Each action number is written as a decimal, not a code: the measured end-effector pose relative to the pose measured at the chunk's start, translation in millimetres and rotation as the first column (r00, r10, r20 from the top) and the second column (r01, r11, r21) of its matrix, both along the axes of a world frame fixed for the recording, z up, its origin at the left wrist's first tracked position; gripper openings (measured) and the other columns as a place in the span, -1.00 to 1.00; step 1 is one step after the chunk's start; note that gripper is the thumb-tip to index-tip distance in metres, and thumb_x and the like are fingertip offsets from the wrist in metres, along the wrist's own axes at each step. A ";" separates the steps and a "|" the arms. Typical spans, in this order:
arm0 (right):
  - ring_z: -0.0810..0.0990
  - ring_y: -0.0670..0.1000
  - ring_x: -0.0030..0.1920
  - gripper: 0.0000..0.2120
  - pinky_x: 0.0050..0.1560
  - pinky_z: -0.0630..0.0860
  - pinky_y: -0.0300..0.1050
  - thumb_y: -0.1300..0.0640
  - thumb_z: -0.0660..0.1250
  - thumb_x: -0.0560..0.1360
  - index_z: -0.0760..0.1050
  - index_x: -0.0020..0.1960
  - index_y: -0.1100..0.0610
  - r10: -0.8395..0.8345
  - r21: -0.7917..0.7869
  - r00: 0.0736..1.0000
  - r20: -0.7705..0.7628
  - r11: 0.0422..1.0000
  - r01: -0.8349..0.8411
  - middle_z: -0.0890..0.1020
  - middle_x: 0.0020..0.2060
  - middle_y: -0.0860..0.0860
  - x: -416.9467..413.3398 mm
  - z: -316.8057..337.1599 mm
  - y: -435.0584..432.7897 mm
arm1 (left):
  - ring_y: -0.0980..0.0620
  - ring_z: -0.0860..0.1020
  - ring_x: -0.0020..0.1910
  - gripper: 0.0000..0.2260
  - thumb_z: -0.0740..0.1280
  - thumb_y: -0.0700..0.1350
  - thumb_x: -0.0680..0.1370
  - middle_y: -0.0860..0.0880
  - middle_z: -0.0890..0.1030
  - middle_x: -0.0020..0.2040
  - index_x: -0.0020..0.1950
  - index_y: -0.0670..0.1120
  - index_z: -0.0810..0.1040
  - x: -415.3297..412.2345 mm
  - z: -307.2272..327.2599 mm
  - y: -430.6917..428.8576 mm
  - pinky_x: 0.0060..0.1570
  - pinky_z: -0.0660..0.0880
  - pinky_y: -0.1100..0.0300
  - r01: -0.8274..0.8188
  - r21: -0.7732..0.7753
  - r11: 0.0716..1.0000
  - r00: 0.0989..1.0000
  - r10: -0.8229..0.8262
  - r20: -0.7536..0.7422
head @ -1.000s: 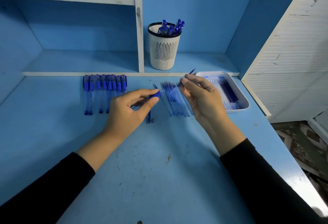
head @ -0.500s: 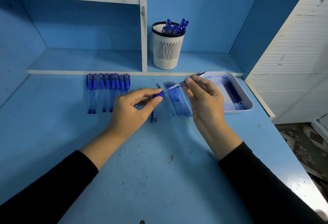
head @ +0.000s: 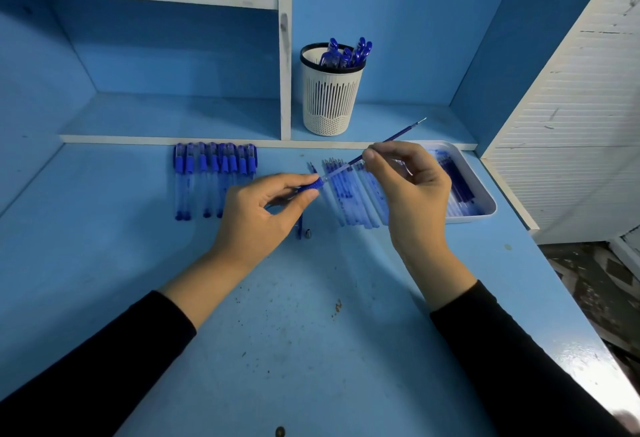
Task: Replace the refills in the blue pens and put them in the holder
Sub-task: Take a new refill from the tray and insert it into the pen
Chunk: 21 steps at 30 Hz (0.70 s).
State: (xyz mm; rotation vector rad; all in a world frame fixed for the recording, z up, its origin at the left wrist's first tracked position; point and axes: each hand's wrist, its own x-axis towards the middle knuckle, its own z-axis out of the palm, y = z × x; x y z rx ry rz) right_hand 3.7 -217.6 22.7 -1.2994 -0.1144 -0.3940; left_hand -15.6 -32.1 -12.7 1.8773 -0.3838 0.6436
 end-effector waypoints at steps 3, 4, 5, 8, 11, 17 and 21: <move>0.63 -0.09 -0.22 -0.90 -0.09 0.53 -0.26 0.41 0.43 0.42 0.60 -0.11 0.26 0.075 -0.084 0.997 0.025 0.994 -0.072 0.68 -0.29 -0.05 -5.5 -0.2 5.1 | 0.17 0.68 -0.09 -0.81 0.49 -0.23 0.48 0.08 0.70 -0.04 0.08 -0.09 0.68 0.0 0.1 -1.3 0.00 0.59 0.28 -0.009 0.022 1.000 1.000 0.008 0.029; 0.63 -0.10 -0.23 -0.89 -0.10 0.53 -0.27 0.41 0.42 0.43 0.61 -0.11 0.25 0.101 -0.126 0.995 0.020 0.987 -0.098 0.68 -0.29 -0.06 -7.5 -1.9 7.9 | 0.17 0.68 -0.09 -0.81 0.49 -0.23 0.48 0.08 0.70 -0.04 0.08 -0.08 0.67 0.0 0.4 -1.0 -0.01 0.59 0.28 -0.008 0.015 1.000 0.999 0.008 0.031; 0.65 -0.08 -0.22 -0.88 -0.08 0.54 -0.24 0.41 0.41 0.45 0.62 -0.10 0.22 0.126 -0.165 0.992 0.017 0.979 -0.122 0.69 -0.27 -0.05 -9.8 -3.7 10.5 | 0.16 0.68 -0.10 -0.80 0.48 -0.24 0.48 0.08 0.70 -0.04 0.08 -0.07 0.67 0.1 0.6 -0.5 -0.01 0.59 0.27 -0.007 0.006 1.000 0.999 0.007 0.032; 0.69 0.07 -0.11 -0.87 0.01 0.57 -0.12 0.37 0.34 0.52 0.62 -0.01 0.21 0.177 -0.215 0.984 0.029 0.962 -0.167 0.69 -0.16 0.11 -14.3 -10.2 16.8 | 0.09 0.68 -0.13 -0.81 0.49 -0.26 0.48 0.06 0.70 -0.04 0.08 -0.12 0.68 0.5 -0.1 2.3 -0.05 0.61 0.22 -0.018 0.040 0.999 0.997 0.015 0.078; 0.67 0.03 -0.11 -0.86 0.01 0.55 -0.12 0.35 0.39 0.49 0.62 -0.01 0.16 0.108 -0.218 0.993 0.045 0.971 -0.096 0.67 -0.12 0.14 -13.8 -13.4 20.4 | 0.05 0.68 -0.18 -0.83 0.48 -0.25 0.47 0.02 0.70 -0.06 0.06 -0.18 0.69 -0.4 -0.6 3.8 -0.07 0.62 0.21 -0.043 0.077 0.996 0.990 0.032 0.140; 0.63 -0.03 -0.10 -0.84 0.01 0.51 -0.22 0.37 0.39 0.48 0.63 0.02 0.20 0.100 -0.258 0.991 0.085 0.963 -0.075 0.64 -0.07 0.18 -13.5 -11.7 19.0 | 0.14 0.67 -0.14 -0.83 0.49 -0.25 0.47 0.03 0.70 -0.04 0.05 -0.20 0.69 0.2 0.1 7.9 -0.07 0.61 0.23 -0.051 0.084 0.995 0.989 0.038 0.144; 0.67 -0.02 -0.09 -0.84 0.02 0.54 -0.21 0.39 0.33 0.52 0.59 0.05 0.23 0.168 -0.250 0.983 0.067 0.957 -0.147 0.66 -0.12 0.11 -16.3 -9.9 20.8 | 0.18 0.67 -0.07 -0.83 0.48 -0.24 0.47 0.04 0.69 -0.01 0.05 -0.20 0.69 -1.8 0.6 9.8 0.00 0.59 0.27 -0.036 0.067 0.997 0.993 0.028 0.116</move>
